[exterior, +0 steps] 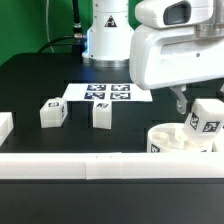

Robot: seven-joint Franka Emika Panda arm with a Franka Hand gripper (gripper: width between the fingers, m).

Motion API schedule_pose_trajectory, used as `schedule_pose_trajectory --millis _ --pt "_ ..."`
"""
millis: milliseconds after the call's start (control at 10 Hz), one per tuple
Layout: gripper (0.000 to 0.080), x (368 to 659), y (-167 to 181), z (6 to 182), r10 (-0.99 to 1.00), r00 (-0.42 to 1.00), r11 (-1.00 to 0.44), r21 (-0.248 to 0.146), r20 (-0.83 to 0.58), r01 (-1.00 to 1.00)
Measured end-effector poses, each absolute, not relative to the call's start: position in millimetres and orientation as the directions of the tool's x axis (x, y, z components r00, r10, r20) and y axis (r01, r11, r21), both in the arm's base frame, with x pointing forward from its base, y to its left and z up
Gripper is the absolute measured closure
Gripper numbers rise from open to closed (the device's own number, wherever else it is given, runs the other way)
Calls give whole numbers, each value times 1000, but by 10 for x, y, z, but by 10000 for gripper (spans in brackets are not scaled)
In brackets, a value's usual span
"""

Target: Assemble stool

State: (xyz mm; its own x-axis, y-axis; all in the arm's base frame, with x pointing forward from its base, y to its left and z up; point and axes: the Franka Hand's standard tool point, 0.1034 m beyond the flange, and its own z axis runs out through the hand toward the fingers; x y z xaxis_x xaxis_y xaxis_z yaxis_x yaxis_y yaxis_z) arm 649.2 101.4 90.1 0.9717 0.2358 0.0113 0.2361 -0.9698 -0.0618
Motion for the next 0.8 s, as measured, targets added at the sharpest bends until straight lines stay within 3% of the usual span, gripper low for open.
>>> schedule_pose_trajectory --millis 500,800 --pt "461 6472 994 914 141 989 -987 -75 30 143" --pt "461 6440 1020 900 -159 985 -982 -111 62 -151"
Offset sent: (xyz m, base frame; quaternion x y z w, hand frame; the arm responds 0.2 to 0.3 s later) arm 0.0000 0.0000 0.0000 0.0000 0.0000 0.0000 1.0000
